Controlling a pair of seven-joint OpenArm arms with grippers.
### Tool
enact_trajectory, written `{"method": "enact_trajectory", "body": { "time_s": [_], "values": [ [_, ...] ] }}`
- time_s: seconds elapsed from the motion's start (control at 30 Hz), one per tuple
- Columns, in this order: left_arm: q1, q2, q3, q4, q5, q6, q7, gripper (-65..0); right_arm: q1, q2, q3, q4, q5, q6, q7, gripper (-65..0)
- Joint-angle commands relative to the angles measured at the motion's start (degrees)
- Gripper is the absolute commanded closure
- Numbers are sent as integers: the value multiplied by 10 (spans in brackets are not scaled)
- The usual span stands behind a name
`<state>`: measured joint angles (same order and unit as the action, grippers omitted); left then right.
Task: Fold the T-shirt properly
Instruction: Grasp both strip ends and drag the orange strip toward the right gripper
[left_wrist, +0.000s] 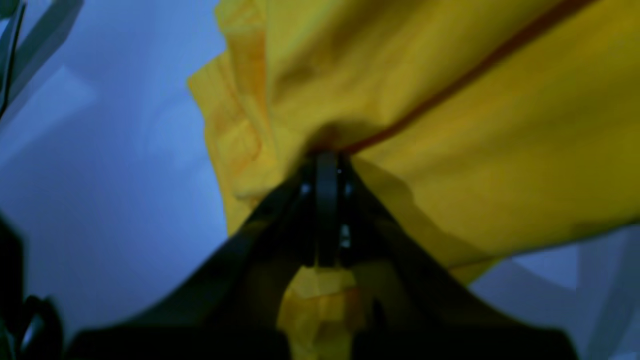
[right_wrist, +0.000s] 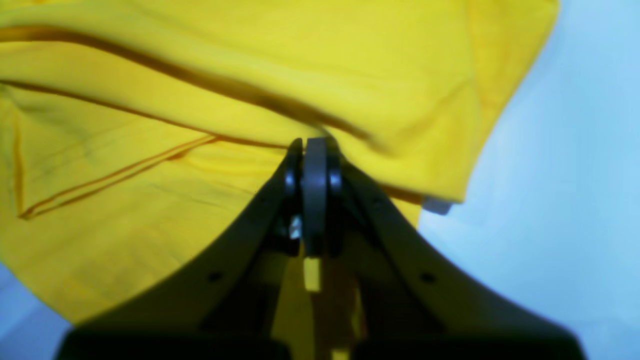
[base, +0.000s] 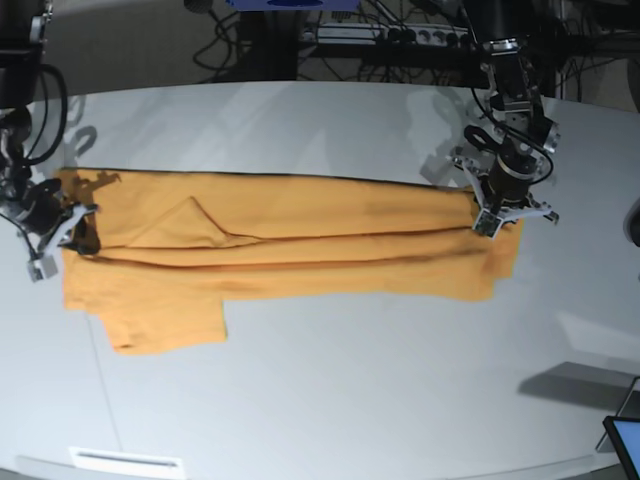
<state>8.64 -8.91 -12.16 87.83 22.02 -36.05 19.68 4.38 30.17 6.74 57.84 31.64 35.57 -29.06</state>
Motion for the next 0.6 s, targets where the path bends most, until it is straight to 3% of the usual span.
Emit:
{"method": "enact_trajectory", "body": {
  "time_s": [0.0,0.3,0.57],
  "values": [
    [21,3,3,-5,18,-39,59,0,-24,14,-3,-24,-124,-63,-125,-3],
    [34,4,53,39,16,-39,94,0,-24,15,-3,-26,-125,-63,-127,-3],
    [28,-6,38,73,16,-39,103,0,-28,34,-2,-40,-125,-63,-127,-3]
  ]
}}
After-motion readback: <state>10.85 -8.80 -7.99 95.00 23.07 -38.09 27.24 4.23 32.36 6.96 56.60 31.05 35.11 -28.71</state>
